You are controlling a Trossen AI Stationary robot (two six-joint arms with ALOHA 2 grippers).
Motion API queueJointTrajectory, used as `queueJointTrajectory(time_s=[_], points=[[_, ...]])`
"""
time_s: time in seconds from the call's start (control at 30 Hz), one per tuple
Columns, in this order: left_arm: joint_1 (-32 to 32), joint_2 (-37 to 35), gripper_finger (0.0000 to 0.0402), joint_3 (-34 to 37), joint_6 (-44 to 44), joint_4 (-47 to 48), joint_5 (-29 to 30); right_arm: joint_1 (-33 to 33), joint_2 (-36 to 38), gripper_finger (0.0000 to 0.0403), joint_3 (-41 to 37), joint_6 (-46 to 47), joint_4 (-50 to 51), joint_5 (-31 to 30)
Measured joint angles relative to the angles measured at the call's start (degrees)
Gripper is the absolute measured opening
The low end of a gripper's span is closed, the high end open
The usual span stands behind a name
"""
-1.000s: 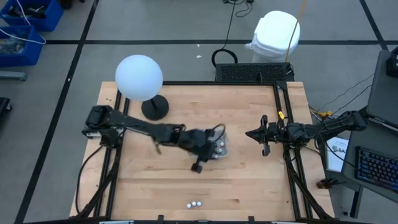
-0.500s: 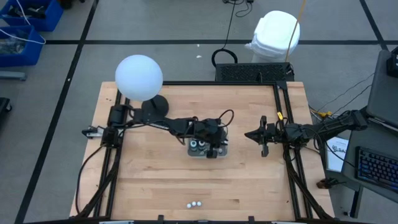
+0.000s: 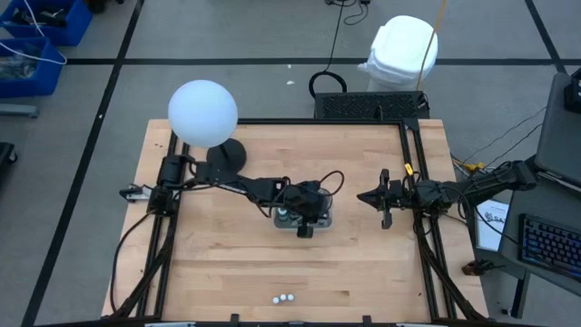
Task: Pick & Place food coloring
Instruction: Put the small red food coloring bottle into the gray bin
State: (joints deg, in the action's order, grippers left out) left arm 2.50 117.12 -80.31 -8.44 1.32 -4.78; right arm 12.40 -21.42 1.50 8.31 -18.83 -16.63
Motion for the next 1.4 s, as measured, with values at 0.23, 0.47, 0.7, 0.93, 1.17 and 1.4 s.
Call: queueJointTrajectory(time_s=[0.23,0.47,0.7,0.93,1.17,1.4], points=[[0.53,0.57,0.0064,0.00,-0.97,-0.80,0.82,0.00,-0.04,0.0000,0.00,-0.01,0.02,-0.01],[0.57,1.80,0.0064,-0.04,-0.93,-1.93,0.79,0.00,-0.11,0.0000,-0.01,0.01,-0.03,-0.01],[0.55,2.19,0.0063,0.17,-2.55,-1.26,2.58,0.00,-0.17,0.0000,-0.01,-0.01,-0.07,-0.01],[0.53,1.20,0.0063,0.11,-3.52,-1.67,3.75,0.00,-0.17,0.0000,0.00,-0.01,-0.09,-0.01],[0.51,1.20,0.0063,0.09,-3.49,-0.78,3.73,0.01,-0.17,0.0000,-0.01,-0.01,-0.06,-0.01],[0.48,1.20,0.0063,0.07,-1.80,0.07,3.75,0.01,-0.17,0.0000,-0.01,-0.01,-0.04,-0.01]])
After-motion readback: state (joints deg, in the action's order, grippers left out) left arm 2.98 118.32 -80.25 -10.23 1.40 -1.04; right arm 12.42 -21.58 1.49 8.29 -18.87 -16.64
